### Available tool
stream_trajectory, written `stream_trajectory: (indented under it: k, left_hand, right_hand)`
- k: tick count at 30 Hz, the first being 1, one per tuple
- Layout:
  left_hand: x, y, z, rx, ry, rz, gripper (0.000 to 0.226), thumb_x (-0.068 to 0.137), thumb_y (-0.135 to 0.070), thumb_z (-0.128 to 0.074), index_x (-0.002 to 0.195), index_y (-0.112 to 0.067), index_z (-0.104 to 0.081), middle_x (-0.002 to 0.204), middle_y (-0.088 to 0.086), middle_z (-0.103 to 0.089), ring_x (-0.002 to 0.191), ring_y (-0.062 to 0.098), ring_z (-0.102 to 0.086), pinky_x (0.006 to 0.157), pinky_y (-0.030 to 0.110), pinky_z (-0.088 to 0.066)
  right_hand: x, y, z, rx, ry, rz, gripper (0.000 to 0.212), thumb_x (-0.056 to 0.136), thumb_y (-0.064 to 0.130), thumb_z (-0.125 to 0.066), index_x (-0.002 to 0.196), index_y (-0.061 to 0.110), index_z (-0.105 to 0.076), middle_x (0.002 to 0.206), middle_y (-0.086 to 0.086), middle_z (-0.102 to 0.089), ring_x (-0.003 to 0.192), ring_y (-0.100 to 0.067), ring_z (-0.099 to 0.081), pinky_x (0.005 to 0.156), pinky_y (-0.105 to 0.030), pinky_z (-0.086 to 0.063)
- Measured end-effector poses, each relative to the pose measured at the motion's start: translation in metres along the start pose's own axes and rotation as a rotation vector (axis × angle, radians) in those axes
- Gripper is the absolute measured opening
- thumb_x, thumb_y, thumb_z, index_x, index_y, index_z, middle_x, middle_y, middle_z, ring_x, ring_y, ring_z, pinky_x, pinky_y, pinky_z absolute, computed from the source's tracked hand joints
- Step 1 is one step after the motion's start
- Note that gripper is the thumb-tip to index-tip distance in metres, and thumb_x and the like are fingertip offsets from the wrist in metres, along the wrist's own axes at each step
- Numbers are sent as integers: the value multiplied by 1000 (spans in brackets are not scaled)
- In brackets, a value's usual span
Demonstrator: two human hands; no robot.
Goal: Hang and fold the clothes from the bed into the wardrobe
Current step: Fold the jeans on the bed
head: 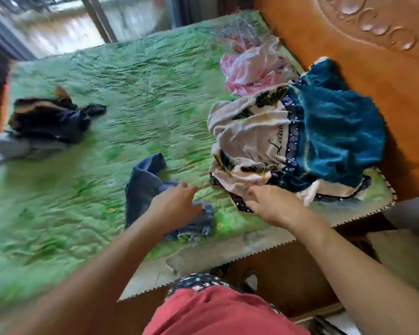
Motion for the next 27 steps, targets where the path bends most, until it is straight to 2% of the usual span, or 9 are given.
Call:
stream_trajectory:
  k: [3, 7, 11, 17, 23, 27]
  left_hand:
    - [-49, 32, -23, -57, -39, 186, 39, 95, -51, -53, 124, -24, -56, 122, 3, -57, 107, 30, -62, 77, 38, -51]
    - [-92, 57, -50, -127, -61, 319, 48, 94, -50, -54, 136, -26, -53, 129, 6, -57, 112, 31, -61, 87, 40, -51]
    - [-101, 79, -70, -170, -50, 376, 46, 94, -46, -53, 134, -25, -54, 131, 5, -56, 115, 31, -60, 91, 45, -52]
    - [-78, 138, -107, -192, 8, 363, 42, 94, -40, -52, 133, -22, -54, 131, 6, -54, 115, 32, -57, 87, 44, -52]
    - [-38, 205, -154, -130, 128, 312, 32, 95, -33, -49, 124, -20, -53, 125, 9, -52, 111, 34, -55, 72, 41, -44]
    - [-16, 238, -190, -98, 247, 291, 37, 94, -30, -51, 130, -21, -54, 127, 10, -49, 114, 35, -53, 82, 47, -51]
  right_hand:
    - [17, 31, -13, -48, 25, 134, 33, 100, 45, -45, 124, 24, -56, 129, -7, -62, 109, -27, -61, 78, -39, -49]
    - [27, 69, -32, -104, 49, 222, 39, 99, 46, -47, 130, 25, -55, 132, -8, -61, 116, -31, -59, 87, -43, -52]
    - [38, 94, -50, -129, 63, 269, 36, 97, 45, -48, 127, 25, -56, 128, -5, -64, 112, -30, -61, 83, -42, -52]
    - [83, 128, -78, -186, 117, 242, 30, 98, 41, -47, 120, 22, -56, 123, -6, -64, 106, -31, -61, 81, -43, -53]
    - [133, 164, -136, -248, 166, 206, 31, 100, 41, -46, 122, 19, -53, 122, -11, -59, 108, -35, -58, 78, -44, -50]
    - [158, 168, -182, -268, 268, 163, 34, 99, 41, -48, 123, 17, -52, 128, -13, -56, 115, -37, -55, 85, -46, -50]
Point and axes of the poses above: each hand's wrist, its own x-axis towards the middle knuckle, its own z-axis out of the back of the hand, y = z × x, the point moved 3 cm from there along x, towards the middle knuckle
